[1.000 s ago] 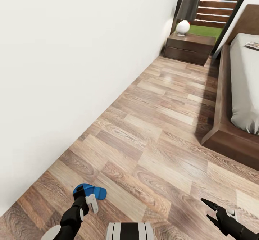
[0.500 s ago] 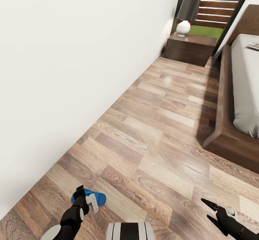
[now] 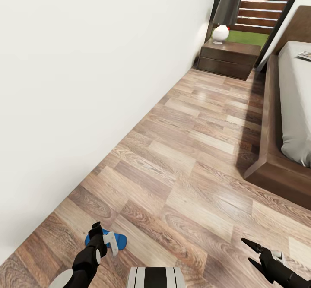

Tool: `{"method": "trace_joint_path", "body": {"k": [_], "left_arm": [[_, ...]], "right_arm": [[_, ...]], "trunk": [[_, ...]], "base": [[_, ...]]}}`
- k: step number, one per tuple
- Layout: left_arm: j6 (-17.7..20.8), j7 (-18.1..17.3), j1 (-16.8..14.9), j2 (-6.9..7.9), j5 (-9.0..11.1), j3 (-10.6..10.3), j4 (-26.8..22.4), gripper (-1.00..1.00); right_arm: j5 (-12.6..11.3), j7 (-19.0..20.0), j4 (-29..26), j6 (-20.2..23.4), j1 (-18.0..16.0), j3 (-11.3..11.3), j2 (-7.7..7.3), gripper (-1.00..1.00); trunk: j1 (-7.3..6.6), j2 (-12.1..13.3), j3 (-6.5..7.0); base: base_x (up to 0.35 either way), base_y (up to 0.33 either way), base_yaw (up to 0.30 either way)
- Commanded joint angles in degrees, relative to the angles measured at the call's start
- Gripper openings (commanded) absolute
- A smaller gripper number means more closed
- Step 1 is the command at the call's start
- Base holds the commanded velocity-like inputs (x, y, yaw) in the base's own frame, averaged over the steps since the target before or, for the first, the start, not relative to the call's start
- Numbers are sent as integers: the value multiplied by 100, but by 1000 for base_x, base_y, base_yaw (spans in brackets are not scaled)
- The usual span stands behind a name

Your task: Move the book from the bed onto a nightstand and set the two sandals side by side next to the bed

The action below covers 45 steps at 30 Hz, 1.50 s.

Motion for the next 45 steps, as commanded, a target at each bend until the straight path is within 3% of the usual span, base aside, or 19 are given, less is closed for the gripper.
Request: {"method": "trace_joint_path", "body": {"k": [1, 12, 43, 45], "left_arm": [[26, -44, -2, 5, -60, -18, -13, 100], [26, -37, -2, -8, -60, -20, -21, 100], [26, -26, -2, -13, -60, -27, -28, 100], [26, -26, -2, -13, -60, -27, -26, 100]], "right_arm": [[-9, 8, 1, 35, -3, -12, 1, 100], [-9, 8, 1, 35, 1, -12, 1, 100], [-9, 8, 1, 35, -1, -12, 1, 100], [-9, 8, 1, 35, -2, -11, 1, 100]], "trunk": [[-1, -2, -4], [-1, -2, -4], [79, -43, -691], [79, -43, -691]], "base": [[4, 0, 0], [0, 0, 0], [0, 0, 0], [0, 0, 0]]}}
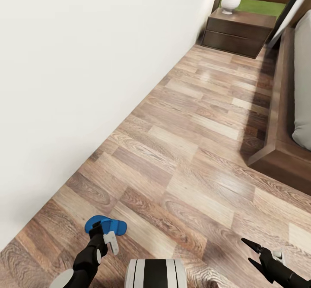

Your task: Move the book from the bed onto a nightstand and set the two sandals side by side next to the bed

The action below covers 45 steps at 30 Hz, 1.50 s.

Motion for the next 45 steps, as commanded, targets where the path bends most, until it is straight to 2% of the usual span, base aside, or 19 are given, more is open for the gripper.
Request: {"method": "trace_joint_path", "body": {"k": [1, 8, 12, 17, 18, 19, 21, 24, 36, 43, 45], "left_arm": [[26, -44, -2, 6, -60, -18, -11, 100], [26, -72, -2, 19, -66, -18, -8, 100], [24, -211, -2, 28, -224, -18, -10, 100], [18, -889, -2, 32, -561, -11, -228, 100], [18, -980, -2, 32, -582, -11, -294, 100], [18, -1255, -2, 32, -625, -10, -484, 100], [17, -1470, -4, 32, -649, -10, -612, 100], [17, -1614, -22, 32, -665, -8, -697, 100], [23, -1698, -77, 32, -688, -10, -887, 100], [26, -1689, -81, 38, -707, -6, -1296, 100], [26, -1688, -91, 40, -822, -3, -1452, 100]], "right_arm": [[-9, 8, 1, 35, -3, -13, 1, 100], [-9, 8, 1, 35, -4, -11, 1, 100], [-9, 8, 1, 35, -3, -12, 1, 100], [-9, 8, 1, 35, -3, -13, 1, 100], [-9, 8, 1, 35, -3, -13, 1, 100], [-9, 8, 1, 35, -3, -12, 1, 100], [-9, 8, 1, 35, -5, -13, 1, 100], [-9, 8, 1, 35, -5, -12, 1, 100], [-9, 8, 1, 35, -4, -11, 1, 100], [-9, 8, 1, 35, -3, -11, 1, 100], [-9, 8, 1, 35, -1, -9, 1, 100]], "trunk": [[-1, -1, -4], [-1, -1, -4], [-1, -1, -4], [-1, -1, -4], [-1, -1, -4], [-1, -1, -4], [-1, -1, -4], [-1, -1, -4], [-1, -1, -4], [-1, -1, -4], [-1, -1, -4]], "base": [[0, 0, 0], [0, 0, 0], [0, 0, 0], [0, 0, 0], [0, 0, 0], [0, 0, 0], [0, 0, 0], [0, 0, 0], [0, 0, 0], [0, 0, 0], [0, 0, 0]]}}
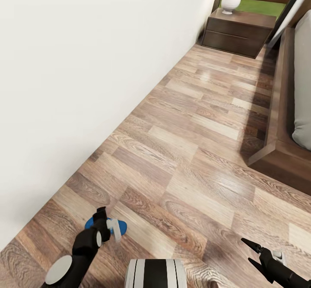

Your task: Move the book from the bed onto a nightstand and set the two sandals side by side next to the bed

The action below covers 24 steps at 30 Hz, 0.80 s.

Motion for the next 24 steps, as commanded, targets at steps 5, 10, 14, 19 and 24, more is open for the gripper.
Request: {"method": "trace_joint_path", "body": {"k": [5, 10, 14, 19, 24], "left_arm": [[32, -55, -214, -1, -602, 25, -96, 100], [30, -61, -304, -5, -760, 237, -95, 100], [25, -48, -331, -5, -818, 377, 24, 100], [21, -32, -335, -9, -831, 395, 192, 100], [19, -28, -335, -10, -834, 398, 247, 100]], "right_arm": [[-9, 8, 1, 36, -3, -15, 0, 100], [-9, 8, 1, 36, -5, -16, 0, 100], [-9, 8, 1, 36, -2, -17, 1, 100], [-9, 12, 1, 36, -2, -16, -1, 100], [-9, 12, 1, 36, -1, -16, -2, 100]], "trunk": [[-1, -1, -4], [-1, -1, -4], [-1, -1, -4], [-1, -1, -4], [-1, -1, -4]], "base": [[0, 0, 0], [0, 0, 0], [0, 0, 0], [0, 0, 0], [0, 0, 0]]}}
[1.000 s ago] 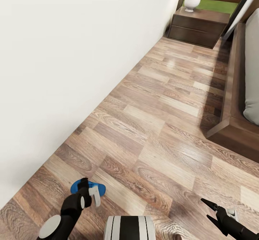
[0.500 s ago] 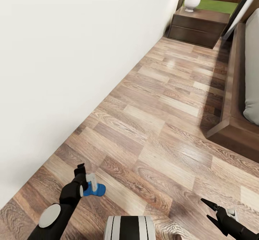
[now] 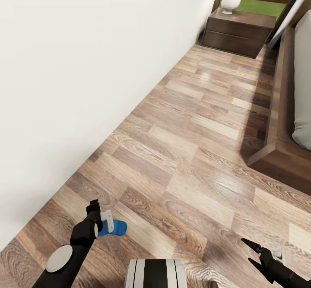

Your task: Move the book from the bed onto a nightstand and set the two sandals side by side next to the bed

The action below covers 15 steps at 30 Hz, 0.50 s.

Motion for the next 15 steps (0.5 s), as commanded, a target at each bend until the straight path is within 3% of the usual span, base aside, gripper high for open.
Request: {"method": "trace_joint_path", "body": {"k": [1, 10, 15], "left_arm": [[27, -38, -3, 4, -39, -18, 0, 100], [26, -37, -3, -10, -34, -17, 11, 100], [26, -37, -3, -12, -34, -17, 12, 100]], "right_arm": [[-9, 9, 1, 35, -3, -12, 2, 100], [-9, 9, 1, 35, -5, -13, 3, 100], [-9, 11, 1, 35, -5, -12, 3, 100]], "trunk": [[-1, -1, -3], [-1, -1, -3], [12, -8, -114]], "base": [[0, 0, 0], [0, 0, 0], [0, 0, 0]]}}
